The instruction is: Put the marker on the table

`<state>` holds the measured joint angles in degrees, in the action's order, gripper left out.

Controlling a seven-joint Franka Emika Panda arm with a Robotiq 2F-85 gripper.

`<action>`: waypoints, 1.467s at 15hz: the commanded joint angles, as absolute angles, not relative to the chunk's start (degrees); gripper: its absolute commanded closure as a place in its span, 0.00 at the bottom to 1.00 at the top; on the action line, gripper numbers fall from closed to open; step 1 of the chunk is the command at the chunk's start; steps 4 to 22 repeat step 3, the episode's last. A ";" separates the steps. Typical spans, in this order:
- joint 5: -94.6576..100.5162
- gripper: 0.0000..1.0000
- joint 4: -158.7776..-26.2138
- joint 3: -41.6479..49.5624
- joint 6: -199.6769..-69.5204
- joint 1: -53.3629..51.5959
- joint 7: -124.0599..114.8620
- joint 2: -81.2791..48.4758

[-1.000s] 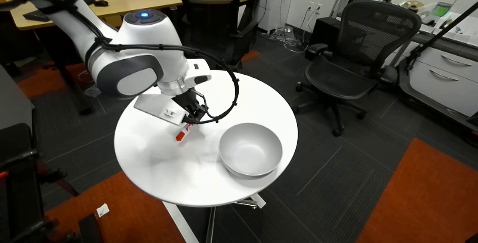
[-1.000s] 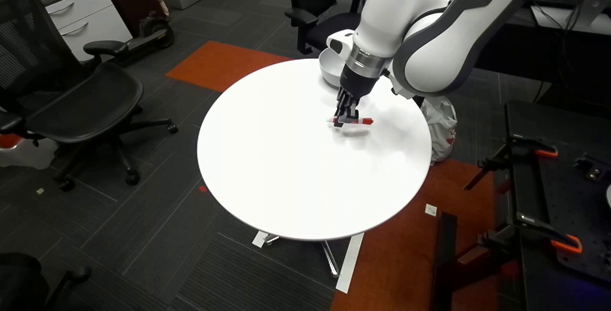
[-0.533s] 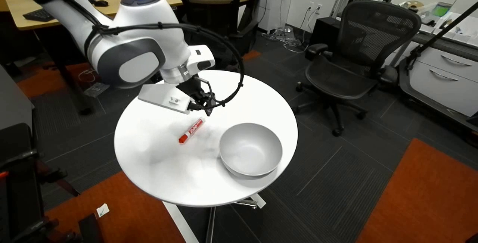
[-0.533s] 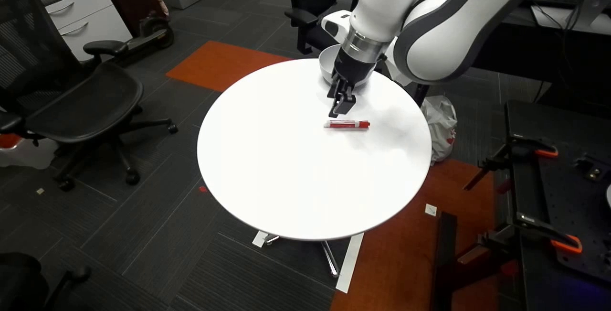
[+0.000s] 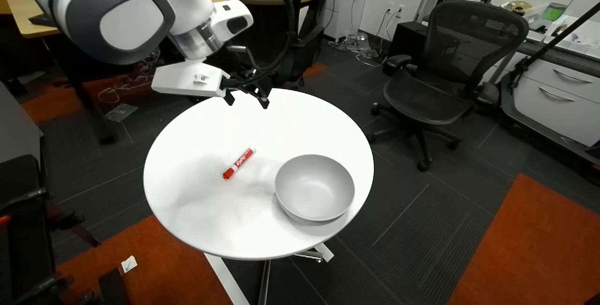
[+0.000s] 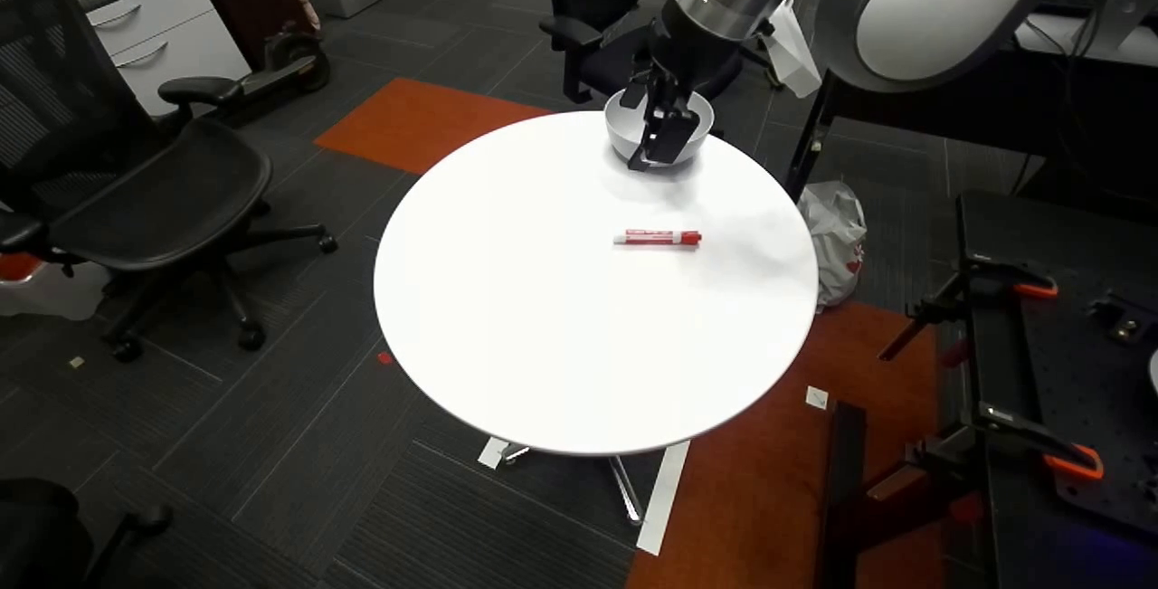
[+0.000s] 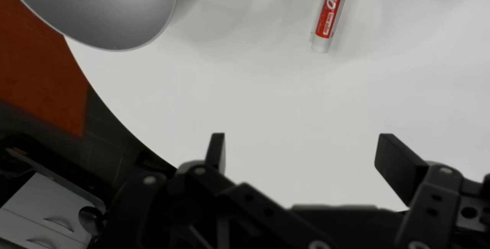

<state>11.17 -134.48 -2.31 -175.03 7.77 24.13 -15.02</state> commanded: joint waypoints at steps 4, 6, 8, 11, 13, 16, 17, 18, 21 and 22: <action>11.17 0.00 -135.68 -2.32 -175.01 7.52 24.13 -13.44; 11.17 0.00 -135.68 -2.32 -175.01 7.52 24.13 -13.44; 11.17 0.00 -135.68 -2.32 -175.01 7.52 24.13 -13.44; 11.17 0.00 -135.68 -2.32 -175.01 7.52 24.13 -13.44; 11.17 0.00 -135.68 -2.32 -175.01 7.52 24.13 -13.44; 11.17 0.00 -135.68 -2.32 -175.01 7.52 24.13 -13.44; 11.17 0.00 -135.68 -2.32 -175.01 7.52 24.13 -13.44; 11.17 0.00 -135.68 -2.32 -175.01 7.52 24.13 -13.44; 11.17 0.00 -135.68 -2.32 -175.01 7.52 24.13 -13.44; 11.17 0.00 -135.68 -2.32 -175.01 7.52 24.13 -13.44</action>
